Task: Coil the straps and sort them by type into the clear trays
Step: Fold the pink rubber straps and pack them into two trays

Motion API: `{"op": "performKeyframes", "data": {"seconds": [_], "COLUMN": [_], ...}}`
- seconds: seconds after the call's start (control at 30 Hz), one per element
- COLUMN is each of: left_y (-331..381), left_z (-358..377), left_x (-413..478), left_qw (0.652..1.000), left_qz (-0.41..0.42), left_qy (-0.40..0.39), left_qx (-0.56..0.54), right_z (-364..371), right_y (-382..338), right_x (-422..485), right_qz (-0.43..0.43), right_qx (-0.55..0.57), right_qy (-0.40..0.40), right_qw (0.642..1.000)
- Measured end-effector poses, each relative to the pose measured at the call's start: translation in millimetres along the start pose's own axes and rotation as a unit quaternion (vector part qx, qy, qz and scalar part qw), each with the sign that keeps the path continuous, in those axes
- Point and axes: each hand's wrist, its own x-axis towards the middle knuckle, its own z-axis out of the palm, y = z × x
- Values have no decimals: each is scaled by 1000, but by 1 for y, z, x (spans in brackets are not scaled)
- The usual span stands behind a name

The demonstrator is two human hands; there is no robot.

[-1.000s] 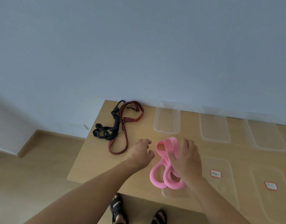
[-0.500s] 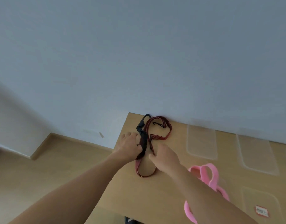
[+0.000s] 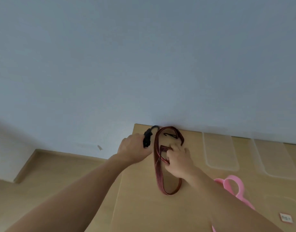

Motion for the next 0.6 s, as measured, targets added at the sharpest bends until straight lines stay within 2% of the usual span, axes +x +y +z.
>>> {"op": "performKeyframes", "data": {"seconds": [0.07, 0.13, 0.2, 0.3, 0.37, 0.53, 0.6], "left_y": [-1, -5, -5, 3, 14, 52, 66], "left_z": [-12, -17, -24, -34, -42, -58, -61], "left_x": [1, 0, -2, -4, -3, -5, -10], "left_qw": [999, 994, 985, 968, 955, 937, 923], "left_qz": [6, 9, 28, 59, 60, 58, 96], "left_qy": [26, 55, 65, 53, 26, -35, -108], "left_qx": [-39, -97, -158, -240, -291, -344, -357], "right_z": [2, 1, -8, -34, -57, -116, -136], "right_y": [-4, -7, -8, -6, -3, 7, 7], "right_x": [-2, -8, -15, -24, -31, -48, -56], "right_qz": [15, 42, 84, 117, 118, 114, 121], "right_qx": [-1, 102, 252, 410, 489, 550, 588], "right_qy": [13, 55, 68, 102, 123, 142, 151], "right_qw": [1000, 992, 962, 899, 855, 815, 785]}}
